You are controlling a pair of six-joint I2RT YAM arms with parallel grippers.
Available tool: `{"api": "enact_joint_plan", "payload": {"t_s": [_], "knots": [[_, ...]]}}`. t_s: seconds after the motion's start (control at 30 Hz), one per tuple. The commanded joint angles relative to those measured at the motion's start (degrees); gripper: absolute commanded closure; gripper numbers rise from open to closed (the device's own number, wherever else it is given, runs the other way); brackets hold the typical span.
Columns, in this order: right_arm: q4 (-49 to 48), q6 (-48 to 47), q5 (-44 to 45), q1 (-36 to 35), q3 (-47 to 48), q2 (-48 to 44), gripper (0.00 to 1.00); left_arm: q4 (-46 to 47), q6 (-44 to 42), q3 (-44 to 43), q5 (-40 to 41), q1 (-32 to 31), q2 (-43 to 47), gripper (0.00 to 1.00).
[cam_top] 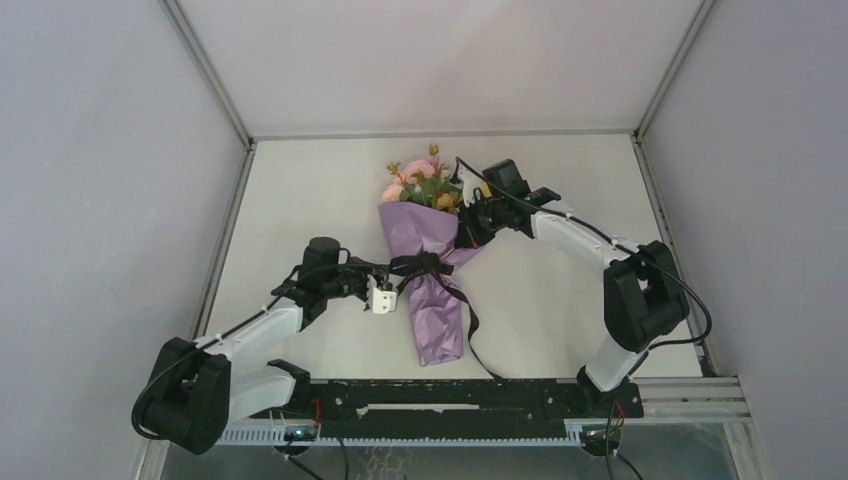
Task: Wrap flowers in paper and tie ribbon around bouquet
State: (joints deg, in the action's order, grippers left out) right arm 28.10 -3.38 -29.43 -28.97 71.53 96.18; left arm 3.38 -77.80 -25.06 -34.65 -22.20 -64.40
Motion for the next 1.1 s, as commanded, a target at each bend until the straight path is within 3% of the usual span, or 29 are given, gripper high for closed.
{"api": "enact_joint_plan", "payload": {"t_s": [0.0,0.47,1.07], "knots": [[-2.27,0.88,-2.42,-0.29,0.19,-3.60,0.91,0.07,-1.29,0.47,-0.77,0.48,0.46,1.00],[-3.45,-1.18,-6.82,-4.12,0.19,1.68,0.80,-0.31,-1.23,0.10,-1.65,0.39,0.79,1.00],[-1.85,-3.48,-4.52,-5.03,2.03,3.38,0.79,-0.23,-1.63,0.31,-3.85,0.30,0.83,1.00]]}}
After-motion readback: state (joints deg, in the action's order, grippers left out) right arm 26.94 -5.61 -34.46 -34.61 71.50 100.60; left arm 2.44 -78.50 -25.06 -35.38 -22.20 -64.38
